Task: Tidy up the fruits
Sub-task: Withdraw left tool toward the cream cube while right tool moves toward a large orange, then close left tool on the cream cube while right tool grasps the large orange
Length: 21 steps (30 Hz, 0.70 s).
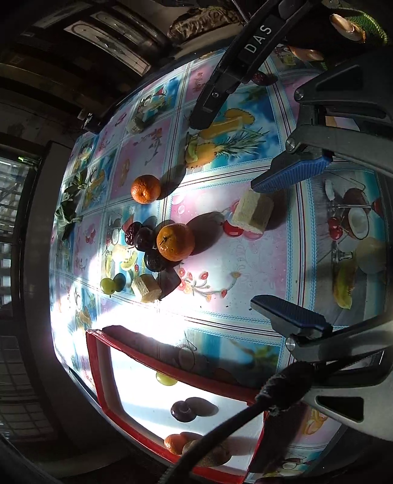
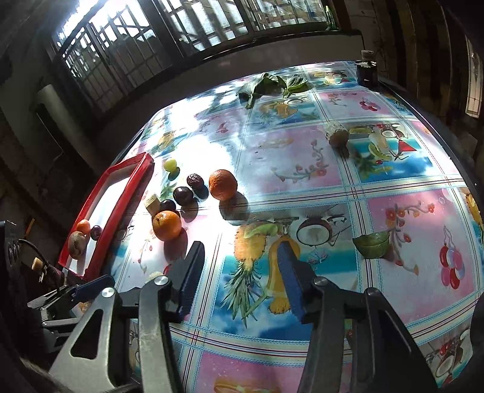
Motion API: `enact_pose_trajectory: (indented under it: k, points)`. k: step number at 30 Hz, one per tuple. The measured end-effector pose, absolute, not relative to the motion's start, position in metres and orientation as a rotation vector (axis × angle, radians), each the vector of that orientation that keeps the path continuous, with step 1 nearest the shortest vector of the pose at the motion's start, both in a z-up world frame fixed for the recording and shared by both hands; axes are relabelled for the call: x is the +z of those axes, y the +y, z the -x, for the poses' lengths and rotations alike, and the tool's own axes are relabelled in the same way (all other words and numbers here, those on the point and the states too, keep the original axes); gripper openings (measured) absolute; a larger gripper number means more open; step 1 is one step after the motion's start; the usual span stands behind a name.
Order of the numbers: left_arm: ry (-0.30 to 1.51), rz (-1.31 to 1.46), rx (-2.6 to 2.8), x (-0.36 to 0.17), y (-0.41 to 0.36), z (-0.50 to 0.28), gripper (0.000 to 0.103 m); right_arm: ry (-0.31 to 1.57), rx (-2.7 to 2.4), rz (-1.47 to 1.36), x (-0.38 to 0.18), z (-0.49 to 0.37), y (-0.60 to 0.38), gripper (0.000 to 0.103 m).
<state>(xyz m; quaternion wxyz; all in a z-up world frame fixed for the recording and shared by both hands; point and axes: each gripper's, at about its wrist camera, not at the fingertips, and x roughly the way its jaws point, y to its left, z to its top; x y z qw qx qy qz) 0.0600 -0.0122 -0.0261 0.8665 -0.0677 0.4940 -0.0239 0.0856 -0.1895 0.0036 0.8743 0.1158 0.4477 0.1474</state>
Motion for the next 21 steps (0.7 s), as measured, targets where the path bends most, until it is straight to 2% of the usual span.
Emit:
enact_pose_trajectory:
  k: [7, 18, 20, 21]
  points:
    - [1.057, 0.151, -0.101, -0.035, -0.021, -0.068, 0.070, 0.953, 0.329, -0.227, -0.001, -0.108, -0.181, 0.041]
    - [1.053, 0.165, -0.134, -0.045, -0.018, -0.076, 0.068, 0.994, 0.385, -0.162, -0.015, -0.163, -0.142, 0.039]
    - [1.049, 0.173, -0.146, -0.044, -0.017, -0.077, 0.064, 1.004, 0.382, -0.147, -0.019, -0.171, -0.136, 0.037]
    - [1.048, 0.166, -0.145, -0.044, -0.017, -0.078, 0.058, 1.009, 0.375, -0.135, -0.021, -0.174, -0.134, 0.036]
